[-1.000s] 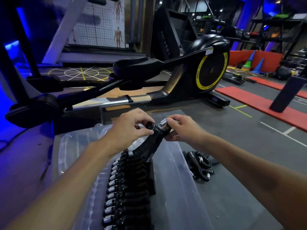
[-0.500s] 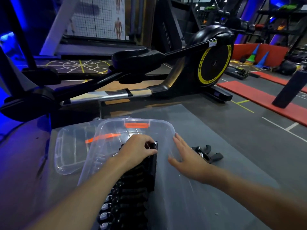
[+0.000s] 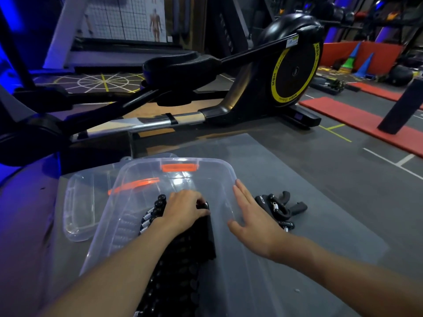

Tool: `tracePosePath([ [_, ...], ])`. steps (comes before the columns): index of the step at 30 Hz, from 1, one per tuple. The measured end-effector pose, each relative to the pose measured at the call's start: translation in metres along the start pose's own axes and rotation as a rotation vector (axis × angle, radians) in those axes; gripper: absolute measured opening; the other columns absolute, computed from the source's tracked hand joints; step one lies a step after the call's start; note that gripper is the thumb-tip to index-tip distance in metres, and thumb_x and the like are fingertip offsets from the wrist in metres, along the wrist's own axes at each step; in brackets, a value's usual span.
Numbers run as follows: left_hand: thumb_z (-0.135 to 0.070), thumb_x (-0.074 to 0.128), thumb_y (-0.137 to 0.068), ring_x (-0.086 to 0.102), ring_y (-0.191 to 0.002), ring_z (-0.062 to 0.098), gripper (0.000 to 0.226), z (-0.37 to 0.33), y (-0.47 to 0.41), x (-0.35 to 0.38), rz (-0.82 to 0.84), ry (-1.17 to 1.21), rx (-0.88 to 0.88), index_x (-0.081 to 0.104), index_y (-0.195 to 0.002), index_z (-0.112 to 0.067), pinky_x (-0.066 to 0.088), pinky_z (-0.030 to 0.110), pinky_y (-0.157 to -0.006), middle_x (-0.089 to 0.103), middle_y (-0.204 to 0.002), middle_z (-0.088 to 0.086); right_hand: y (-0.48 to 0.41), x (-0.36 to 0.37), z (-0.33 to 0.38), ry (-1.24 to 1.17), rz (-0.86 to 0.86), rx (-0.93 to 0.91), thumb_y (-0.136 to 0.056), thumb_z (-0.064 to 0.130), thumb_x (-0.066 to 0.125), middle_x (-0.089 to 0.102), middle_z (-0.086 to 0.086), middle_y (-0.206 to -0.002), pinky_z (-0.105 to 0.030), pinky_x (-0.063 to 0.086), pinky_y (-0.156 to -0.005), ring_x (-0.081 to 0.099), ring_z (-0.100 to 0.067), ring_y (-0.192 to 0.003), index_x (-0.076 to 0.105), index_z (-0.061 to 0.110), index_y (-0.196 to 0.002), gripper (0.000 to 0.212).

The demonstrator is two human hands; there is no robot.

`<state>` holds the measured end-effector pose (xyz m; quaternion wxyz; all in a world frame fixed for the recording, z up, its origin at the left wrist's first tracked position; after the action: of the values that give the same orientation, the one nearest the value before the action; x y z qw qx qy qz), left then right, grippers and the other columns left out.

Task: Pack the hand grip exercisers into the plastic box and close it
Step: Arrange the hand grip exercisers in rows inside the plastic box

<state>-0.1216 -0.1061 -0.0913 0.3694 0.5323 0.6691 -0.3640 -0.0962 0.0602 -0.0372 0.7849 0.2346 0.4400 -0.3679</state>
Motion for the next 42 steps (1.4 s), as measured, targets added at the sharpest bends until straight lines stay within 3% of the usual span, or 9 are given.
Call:
tracePosePath([
  [4, -0.033, 0.069, -0.081, 0.062, -0.092, 0.022, 0.009, 0.004, -0.003, 0.001, 0.002, 0.057, -0.023, 0.062, -0.082, -0.026, 0.045, 0.035, -0.082, 0.065, -0.087, -0.009, 0.001, 0.001, -0.001, 0.002, 0.001, 0.010, -0.092, 0.027, 0.050, -0.018, 0.015, -0.159, -0.011, 0.004, -0.110, -0.005, 0.001, -0.147, -0.003, 0.018, -0.155, 0.082],
  [10, -0.045, 0.075, -0.074, 0.060, -0.105, 0.018, 0.045, 0.009, -0.002, 0.015, 0.104, 0.057, 0.004, 0.063, -0.114, -0.030, 0.047, 0.037, -0.094, 0.065, -0.113, -0.011, 0.001, 0.000, -0.001, -0.010, -0.002, 0.018, -0.092, 0.026, 0.050, -0.017, 0.017, -0.160, -0.012, 0.008, -0.109, 0.001, 0.001, -0.146, -0.002, 0.019, -0.155, 0.082],
  [17, -0.030, 0.072, -0.083, 0.061, -0.100, 0.021, 0.017, 0.010, 0.004, 0.017, 0.076, 0.103, 0.026, 0.071, -0.099, -0.025, 0.047, 0.036, -0.089, 0.067, -0.104, -0.003, 0.001, 0.000, 0.000, -0.016, -0.014, 0.020, -0.091, 0.025, 0.050, -0.015, 0.017, -0.160, -0.012, 0.008, -0.109, 0.002, 0.001, -0.147, -0.001, 0.019, -0.155, 0.082],
  [25, -0.034, 0.070, -0.083, 0.061, -0.102, 0.017, 0.020, 0.003, 0.002, 0.012, 0.007, 0.116, 0.037, 0.070, -0.101, -0.024, 0.045, 0.035, -0.093, 0.068, -0.106, -0.006, 0.000, -0.001, -0.002, -0.041, -0.035, 0.001, -0.093, 0.026, 0.049, -0.013, 0.017, -0.160, -0.011, 0.007, -0.110, 0.001, 0.002, -0.146, 0.001, 0.019, -0.155, 0.079],
  [28, -0.033, 0.064, -0.087, 0.061, -0.094, 0.013, 0.018, -0.024, 0.000, -0.011, -0.107, 0.217, 0.127, 0.070, -0.099, -0.022, 0.048, 0.035, -0.089, 0.068, -0.098, -0.009, -0.001, -0.004, -0.005, -0.157, -0.095, -0.005, -0.096, 0.028, 0.049, 0.003, 0.018, -0.160, -0.015, 0.009, -0.115, 0.005, 0.007, -0.143, 0.016, 0.019, -0.154, 0.068],
  [30, -0.032, 0.060, -0.086, 0.061, -0.088, 0.009, 0.016, -0.047, -0.001, -0.031, -0.185, 0.296, 0.211, 0.069, -0.094, -0.022, 0.051, 0.035, -0.083, 0.067, -0.091, -0.011, 0.001, -0.013, -0.013, -0.262, -0.188, 0.019, -0.097, 0.027, 0.049, 0.024, 0.014, -0.156, -0.024, 0.021, -0.118, 0.022, 0.002, -0.142, 0.034, 0.019, -0.148, 0.053],
  [33, -0.029, 0.059, -0.086, 0.059, -0.089, 0.009, 0.015, -0.085, 0.000, -0.054, -0.260, 0.332, 0.357, 0.068, -0.092, -0.018, 0.050, 0.034, -0.082, 0.065, -0.091, -0.008, 0.003, -0.030, -0.046, -0.272, -0.312, 0.138, -0.097, 0.030, 0.048, 0.055, 0.002, -0.133, -0.031, 0.041, -0.105, 0.052, -0.009, -0.118, 0.052, 0.019, -0.133, 0.038],
  [37, -0.040, 0.060, -0.090, 0.051, -0.110, 0.010, 0.029, -0.117, 0.003, -0.050, -0.133, 0.275, 0.450, 0.065, -0.110, -0.020, 0.040, 0.028, -0.097, 0.056, -0.114, -0.007, 0.006, -0.038, -0.118, -0.100, -0.205, 0.366, -0.093, 0.030, 0.056, 0.062, -0.007, -0.121, -0.037, 0.045, -0.098, 0.058, -0.023, -0.112, 0.053, 0.013, -0.128, 0.039],
  [42, -0.065, 0.042, -0.082, 0.042, -0.126, 0.010, 0.058, -0.114, 0.005, -0.021, -0.009, 0.114, 0.445, 0.063, -0.118, -0.024, 0.034, 0.037, -0.108, 0.050, -0.130, -0.008, 0.022, -0.039, -0.182, -0.027, -0.124, 0.483, -0.085, 0.023, 0.068, 0.064, -0.008, -0.112, -0.031, 0.045, -0.092, 0.058, -0.025, -0.107, 0.054, 0.010, -0.123, 0.042],
])
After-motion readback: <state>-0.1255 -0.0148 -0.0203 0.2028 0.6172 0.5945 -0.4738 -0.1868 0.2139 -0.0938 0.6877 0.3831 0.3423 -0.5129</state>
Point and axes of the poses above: each hand's wrist, its own y-axis away from the middle knuckle, its own x-axis out of the palm, z = x × y, the point moved 9 cm from there along -y, towards the middle knuckle
